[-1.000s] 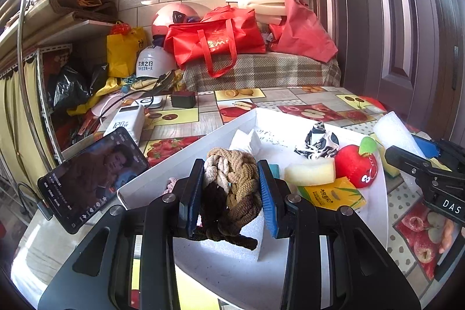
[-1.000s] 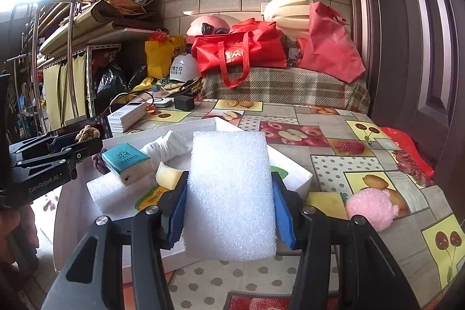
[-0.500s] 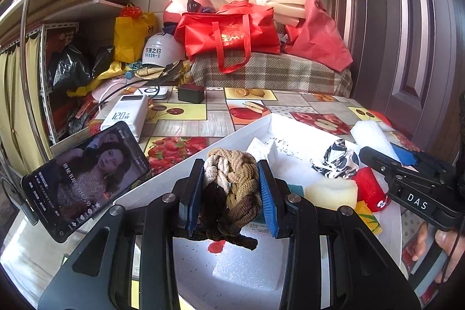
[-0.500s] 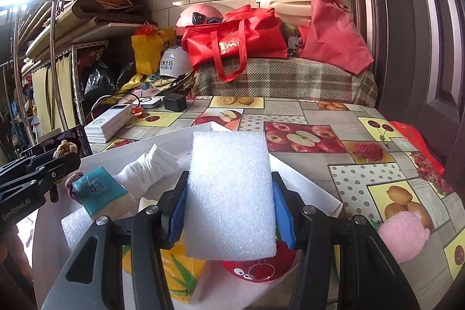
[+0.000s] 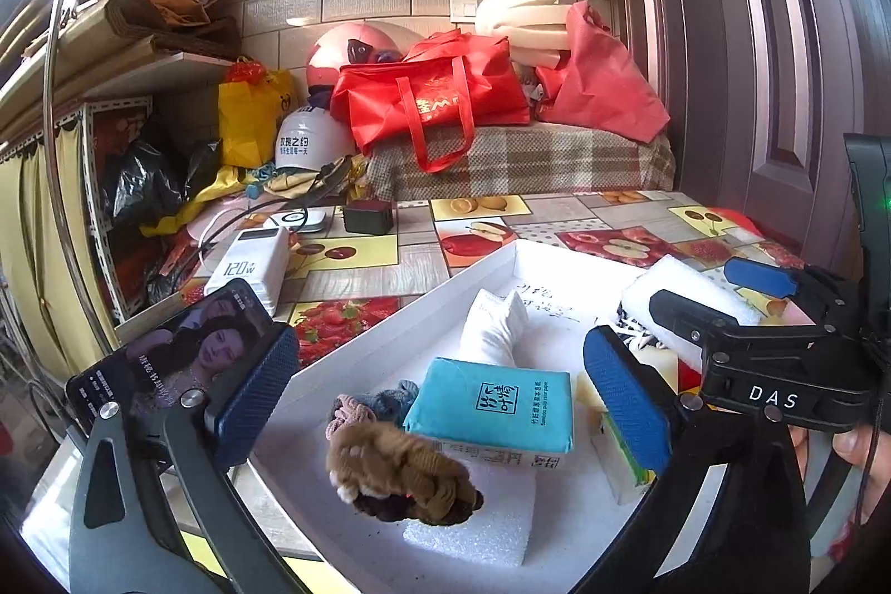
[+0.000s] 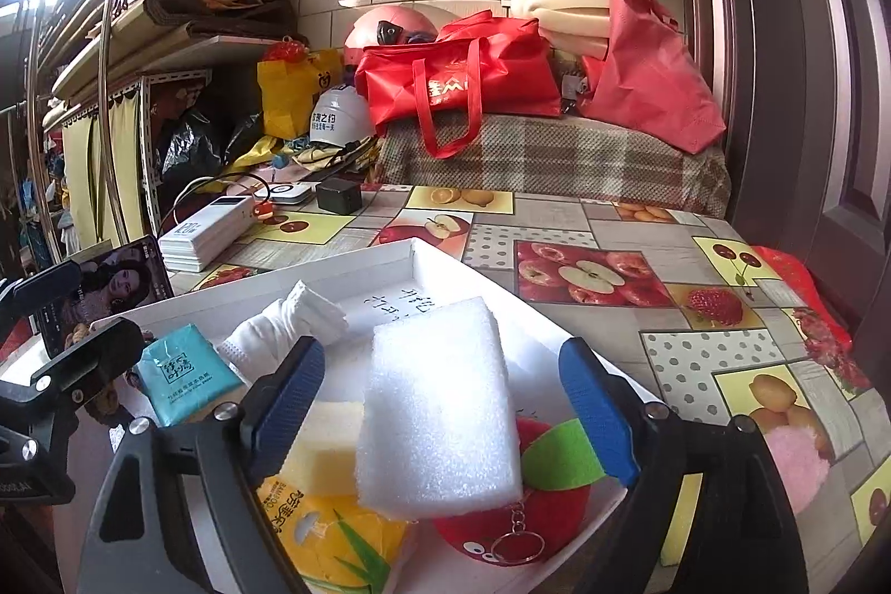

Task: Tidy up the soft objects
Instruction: 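Open the left tool to drop the rope toy while the right tool releases the foam block into the box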

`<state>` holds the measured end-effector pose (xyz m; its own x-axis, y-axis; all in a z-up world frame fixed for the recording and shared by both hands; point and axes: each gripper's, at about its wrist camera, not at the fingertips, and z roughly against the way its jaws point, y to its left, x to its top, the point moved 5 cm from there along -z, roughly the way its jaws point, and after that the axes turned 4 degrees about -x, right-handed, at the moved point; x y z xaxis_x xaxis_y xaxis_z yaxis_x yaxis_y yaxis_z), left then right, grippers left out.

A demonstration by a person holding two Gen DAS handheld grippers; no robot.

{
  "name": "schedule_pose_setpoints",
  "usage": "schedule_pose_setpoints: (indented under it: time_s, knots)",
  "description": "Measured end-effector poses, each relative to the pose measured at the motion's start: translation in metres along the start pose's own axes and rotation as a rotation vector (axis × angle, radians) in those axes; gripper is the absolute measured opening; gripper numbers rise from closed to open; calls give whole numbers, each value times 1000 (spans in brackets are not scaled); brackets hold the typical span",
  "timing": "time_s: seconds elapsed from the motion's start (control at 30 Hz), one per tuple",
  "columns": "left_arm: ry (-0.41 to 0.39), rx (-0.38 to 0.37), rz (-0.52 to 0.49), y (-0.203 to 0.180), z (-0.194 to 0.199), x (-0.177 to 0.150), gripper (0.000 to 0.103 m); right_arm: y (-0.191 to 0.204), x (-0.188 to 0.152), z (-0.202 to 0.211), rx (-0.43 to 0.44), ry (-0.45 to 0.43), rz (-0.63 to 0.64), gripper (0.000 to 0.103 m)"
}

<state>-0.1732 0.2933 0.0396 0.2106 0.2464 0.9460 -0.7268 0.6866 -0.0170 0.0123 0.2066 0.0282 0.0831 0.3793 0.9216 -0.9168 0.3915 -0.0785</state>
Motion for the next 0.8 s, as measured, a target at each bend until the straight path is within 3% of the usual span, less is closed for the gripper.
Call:
schedule_pose_setpoints:
  time_s: [0.27,0.3,0.33,0.8]
  knots:
    - [-24,8,13,4,4,1,103,-1,1,1,3,-10,-4,89]
    - [-24,8,11,4,4,1,103,-1,1,2,2,-10,-4,91]
    - [-24,8,11,4,4,1,103,-1,1,2,1,-11,-2,103]
    - [-37,26,10,5,8,3,103,0,4,9,0,-51,-2,103]
